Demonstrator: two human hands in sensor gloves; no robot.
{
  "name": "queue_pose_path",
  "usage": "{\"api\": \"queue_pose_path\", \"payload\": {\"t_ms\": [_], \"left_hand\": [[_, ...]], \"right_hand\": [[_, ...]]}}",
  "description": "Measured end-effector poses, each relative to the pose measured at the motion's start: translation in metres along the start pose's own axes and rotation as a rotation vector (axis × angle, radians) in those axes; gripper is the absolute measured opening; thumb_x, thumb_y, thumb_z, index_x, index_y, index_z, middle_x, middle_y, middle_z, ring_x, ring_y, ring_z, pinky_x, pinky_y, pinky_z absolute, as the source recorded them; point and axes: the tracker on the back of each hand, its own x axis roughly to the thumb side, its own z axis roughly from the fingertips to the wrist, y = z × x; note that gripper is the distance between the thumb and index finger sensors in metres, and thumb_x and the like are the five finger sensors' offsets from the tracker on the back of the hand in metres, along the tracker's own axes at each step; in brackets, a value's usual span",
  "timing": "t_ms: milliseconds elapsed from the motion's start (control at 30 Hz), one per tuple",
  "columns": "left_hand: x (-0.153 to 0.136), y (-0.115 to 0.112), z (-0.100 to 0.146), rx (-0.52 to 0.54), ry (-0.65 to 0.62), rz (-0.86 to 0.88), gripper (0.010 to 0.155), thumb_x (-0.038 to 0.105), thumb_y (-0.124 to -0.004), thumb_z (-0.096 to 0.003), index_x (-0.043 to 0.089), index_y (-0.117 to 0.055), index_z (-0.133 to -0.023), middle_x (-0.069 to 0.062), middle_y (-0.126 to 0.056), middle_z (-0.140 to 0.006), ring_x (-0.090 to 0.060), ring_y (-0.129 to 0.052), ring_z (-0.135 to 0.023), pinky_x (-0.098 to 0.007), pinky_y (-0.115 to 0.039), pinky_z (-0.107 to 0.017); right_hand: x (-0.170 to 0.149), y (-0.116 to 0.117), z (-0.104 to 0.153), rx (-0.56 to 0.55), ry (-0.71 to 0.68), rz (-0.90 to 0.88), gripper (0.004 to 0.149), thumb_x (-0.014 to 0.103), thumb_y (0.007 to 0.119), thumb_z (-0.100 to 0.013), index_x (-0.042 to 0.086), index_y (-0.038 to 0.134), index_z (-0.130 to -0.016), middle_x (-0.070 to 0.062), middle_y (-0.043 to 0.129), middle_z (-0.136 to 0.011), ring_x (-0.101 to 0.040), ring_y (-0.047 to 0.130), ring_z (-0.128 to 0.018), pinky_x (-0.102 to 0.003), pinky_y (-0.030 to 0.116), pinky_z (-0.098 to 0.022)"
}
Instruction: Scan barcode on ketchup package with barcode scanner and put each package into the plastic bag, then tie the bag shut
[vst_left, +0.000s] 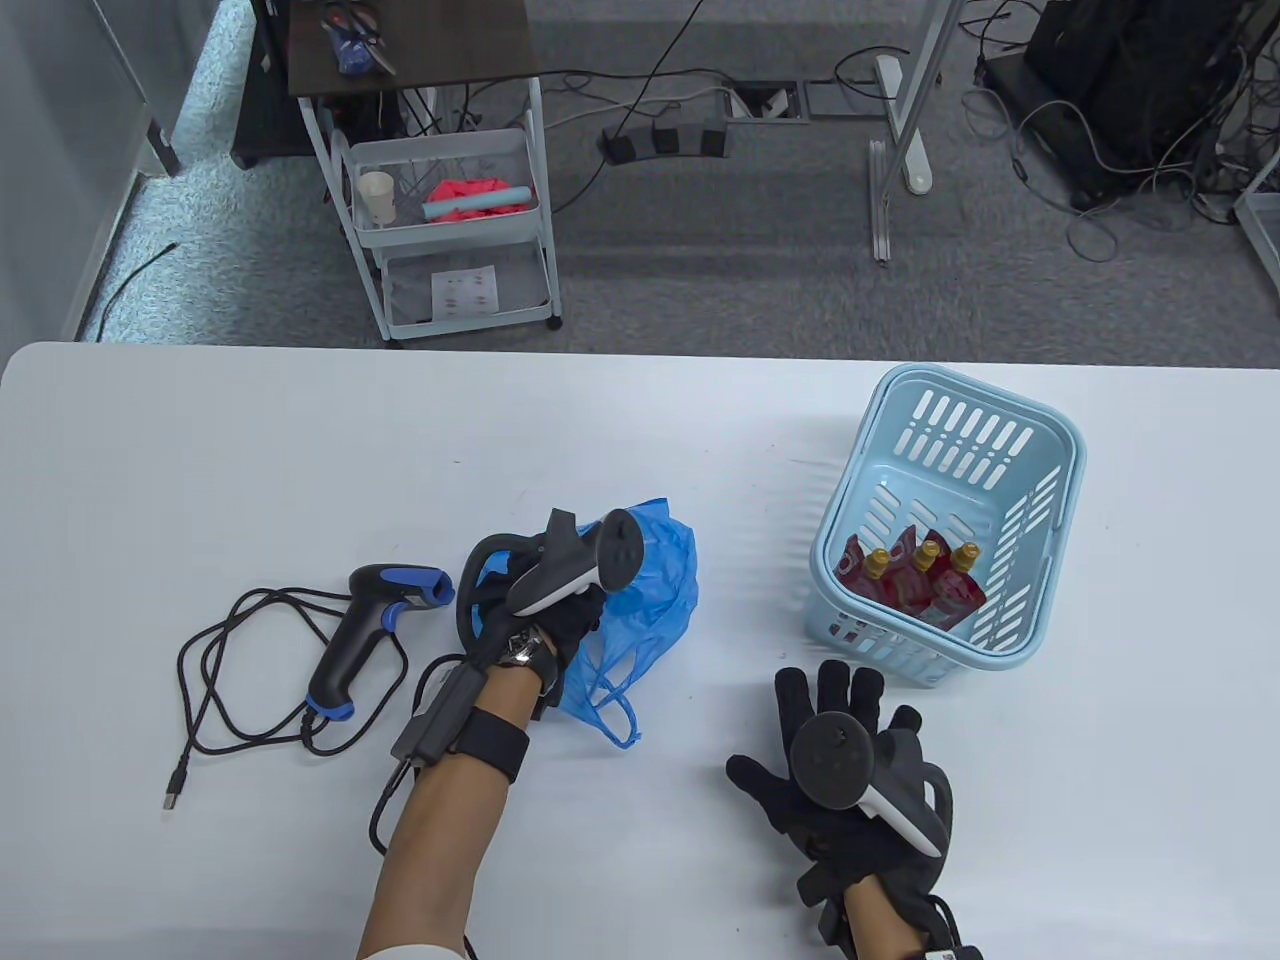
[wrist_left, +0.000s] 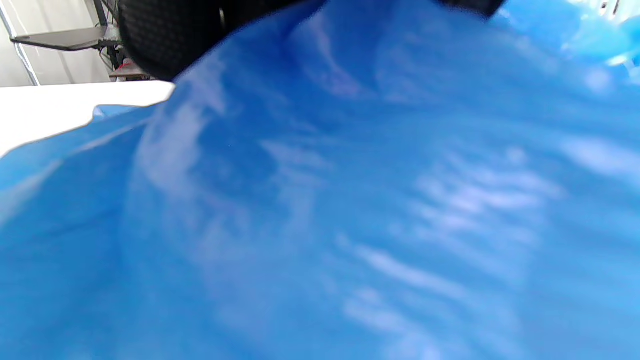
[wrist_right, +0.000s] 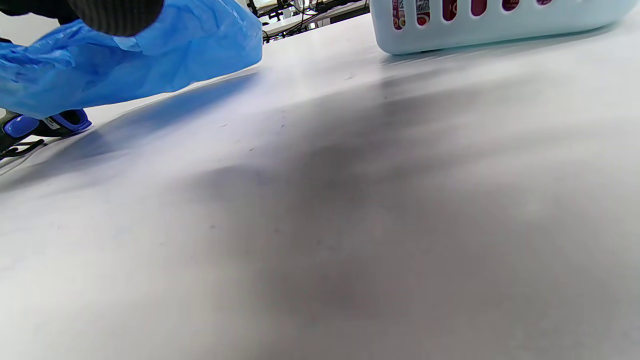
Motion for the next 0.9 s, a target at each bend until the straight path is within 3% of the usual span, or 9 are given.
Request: {"api": "queue_pose_path", "payload": {"t_ms": [467, 900], "left_hand": [[0.003, 0.046, 0.045, 0.156, -0.097, -0.080, 0.038, 0.040, -0.084, -0.0441, 0.033, -0.078, -0.081, 0.009, -0.090, -0.072, -0.020, -0.099, -0.056, -0.041, -0.086, -0.049], [0.011, 0.054, 0.090, 0.226, -0.169, -0.164, 0.038, 0.041, -0.084, -0.0440, 0.033, -0.078, -0.081, 0.010, -0.090, -0.072, -0.019, -0.099, -0.055, -0.041, -0.086, -0.049]], "right_hand": [[0.002, 0.000, 0.001, 0.000, 0.000, 0.014, 0.091, 0.066, 0.059, -0.055, 0.015, 0.011, -0.115, -0.025, -0.001, -0.115, -0.049, -0.009, -0.100, -0.071, -0.006, -0.062], [0.004, 0.001, 0.003, 0.002, -0.006, 0.034, 0.091, 0.066, 0.058, -0.055, 0.015, 0.011, -0.115, -0.025, -0.001, -0.115, -0.049, -0.009, -0.100, -0.071, -0.006, -0.062]]}}
